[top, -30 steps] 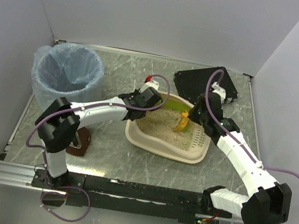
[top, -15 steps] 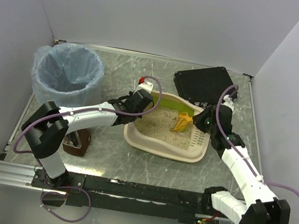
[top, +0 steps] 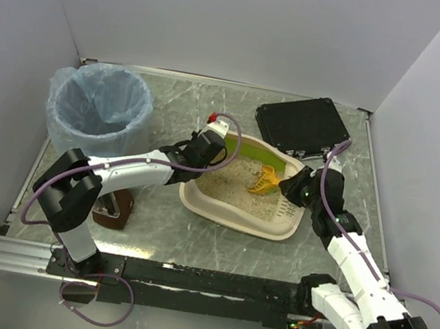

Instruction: Clean the litter box

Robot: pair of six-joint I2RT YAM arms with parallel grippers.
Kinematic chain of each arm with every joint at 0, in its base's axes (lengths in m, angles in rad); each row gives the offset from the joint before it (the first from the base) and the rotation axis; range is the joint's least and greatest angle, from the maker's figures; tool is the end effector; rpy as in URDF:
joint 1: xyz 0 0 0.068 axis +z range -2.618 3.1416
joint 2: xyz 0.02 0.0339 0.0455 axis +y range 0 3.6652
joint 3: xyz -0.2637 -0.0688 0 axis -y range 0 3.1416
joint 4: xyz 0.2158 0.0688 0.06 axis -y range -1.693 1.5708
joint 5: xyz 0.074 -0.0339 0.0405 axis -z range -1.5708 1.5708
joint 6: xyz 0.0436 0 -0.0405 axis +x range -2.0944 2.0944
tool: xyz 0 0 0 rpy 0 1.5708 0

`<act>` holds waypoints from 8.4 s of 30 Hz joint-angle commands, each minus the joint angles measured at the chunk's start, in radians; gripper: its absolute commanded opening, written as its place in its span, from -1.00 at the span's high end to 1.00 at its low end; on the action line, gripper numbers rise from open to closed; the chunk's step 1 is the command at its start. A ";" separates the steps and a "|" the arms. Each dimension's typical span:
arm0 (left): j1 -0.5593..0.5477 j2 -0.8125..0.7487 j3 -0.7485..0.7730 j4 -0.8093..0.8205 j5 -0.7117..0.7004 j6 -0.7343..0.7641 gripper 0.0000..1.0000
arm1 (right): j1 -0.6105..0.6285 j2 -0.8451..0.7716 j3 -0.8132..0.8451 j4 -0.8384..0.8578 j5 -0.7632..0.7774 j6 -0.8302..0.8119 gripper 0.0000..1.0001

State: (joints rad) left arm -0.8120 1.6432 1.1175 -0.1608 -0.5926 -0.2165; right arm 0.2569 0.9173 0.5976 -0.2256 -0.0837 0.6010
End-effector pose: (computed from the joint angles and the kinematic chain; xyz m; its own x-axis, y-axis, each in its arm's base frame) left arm 0.2523 -0.2307 0.2503 -0.4914 0.2593 -0.8315 0.2039 0.9624 0.1796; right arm 0.1769 0.0502 0.2511 -0.5960 0.4260 -0.6806 0.0178 0.8545 0.5192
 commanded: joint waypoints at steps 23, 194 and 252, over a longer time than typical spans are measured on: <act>-0.053 -0.103 0.220 0.411 -0.111 0.270 0.99 | -0.076 0.018 -0.232 0.261 -0.132 0.141 1.00; 0.286 -0.407 -0.189 0.399 0.636 -0.147 -0.99 | -0.508 -0.210 -0.458 0.932 -1.044 0.596 1.00; 0.286 -0.543 -0.254 0.314 0.553 -0.253 -0.99 | -0.420 -0.218 -0.512 1.289 -0.760 1.044 1.00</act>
State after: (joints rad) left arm -0.5251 1.0920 0.8528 0.1459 -0.0246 -0.4576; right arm -0.1516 0.7174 0.0784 1.0939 -0.8562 1.6711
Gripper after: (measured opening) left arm 0.993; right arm 0.274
